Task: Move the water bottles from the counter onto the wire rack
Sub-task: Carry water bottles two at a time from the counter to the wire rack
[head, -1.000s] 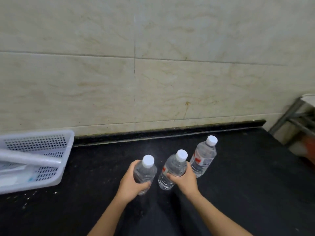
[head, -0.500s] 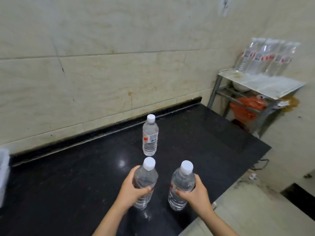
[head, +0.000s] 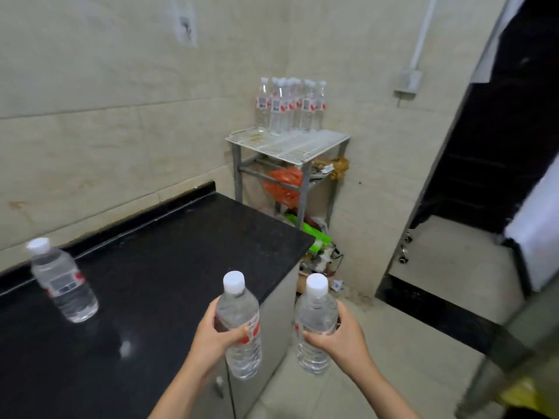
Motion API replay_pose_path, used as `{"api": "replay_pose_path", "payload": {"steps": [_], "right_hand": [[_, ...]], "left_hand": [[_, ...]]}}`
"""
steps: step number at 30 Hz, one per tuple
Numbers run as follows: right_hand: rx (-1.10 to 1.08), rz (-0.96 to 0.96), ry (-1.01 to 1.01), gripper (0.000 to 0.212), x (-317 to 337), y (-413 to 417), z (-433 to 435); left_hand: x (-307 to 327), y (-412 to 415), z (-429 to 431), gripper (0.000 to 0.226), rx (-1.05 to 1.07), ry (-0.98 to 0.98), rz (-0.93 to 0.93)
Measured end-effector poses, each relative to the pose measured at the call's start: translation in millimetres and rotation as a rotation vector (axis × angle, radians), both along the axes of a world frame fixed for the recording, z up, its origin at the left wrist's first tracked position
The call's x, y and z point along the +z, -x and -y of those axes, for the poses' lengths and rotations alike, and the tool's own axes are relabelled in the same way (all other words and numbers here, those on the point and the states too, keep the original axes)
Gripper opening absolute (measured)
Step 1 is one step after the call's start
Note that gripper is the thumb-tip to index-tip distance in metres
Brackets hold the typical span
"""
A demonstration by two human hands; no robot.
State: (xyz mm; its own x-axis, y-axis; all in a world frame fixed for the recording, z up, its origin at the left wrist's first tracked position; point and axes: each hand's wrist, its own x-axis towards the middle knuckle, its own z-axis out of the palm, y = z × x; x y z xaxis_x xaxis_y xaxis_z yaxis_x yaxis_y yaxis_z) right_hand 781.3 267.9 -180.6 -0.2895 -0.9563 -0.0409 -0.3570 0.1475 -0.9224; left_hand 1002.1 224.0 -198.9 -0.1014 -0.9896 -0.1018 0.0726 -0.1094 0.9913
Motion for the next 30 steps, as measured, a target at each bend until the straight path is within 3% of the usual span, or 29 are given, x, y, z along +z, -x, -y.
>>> {"api": "replay_pose_path", "payload": {"steps": [9, 13, 16, 20, 26, 30], "right_hand": [[-0.220, -0.007, 0.168, 0.053, 45.8, 125.6, -17.2], [-0.205, 0.008, 0.187, 0.054, 61.8, 167.6, -7.0], [-0.162, 0.004, 0.201, 0.052, 78.5, 201.4, 25.0], [-0.099, 0.048, 0.237, 0.050, 99.2, 246.4, 88.2], [-0.054, 0.100, 0.200, 0.069, 108.9, 301.9, 178.7], [-0.038, 0.146, 0.174, 0.065, 101.8, 338.5, 218.2]], "left_hand": [[54.6, 123.0, 47.9, 0.072, -0.217, 0.120, -0.053], [76.1, 162.8, 76.5, 0.071, -0.293, 0.191, -0.076], [89.4, 192.1, 109.5, 0.072, -0.351, 0.207, -0.083], [97.7, 232.2, 166.0, 0.093, -0.363, 0.218, -0.116], [92.6, 290.3, 247.9, 0.104, -0.350, 0.178, -0.133], [90.7, 319.4, 288.8, 0.110, -0.312, 0.142, -0.134]]}}
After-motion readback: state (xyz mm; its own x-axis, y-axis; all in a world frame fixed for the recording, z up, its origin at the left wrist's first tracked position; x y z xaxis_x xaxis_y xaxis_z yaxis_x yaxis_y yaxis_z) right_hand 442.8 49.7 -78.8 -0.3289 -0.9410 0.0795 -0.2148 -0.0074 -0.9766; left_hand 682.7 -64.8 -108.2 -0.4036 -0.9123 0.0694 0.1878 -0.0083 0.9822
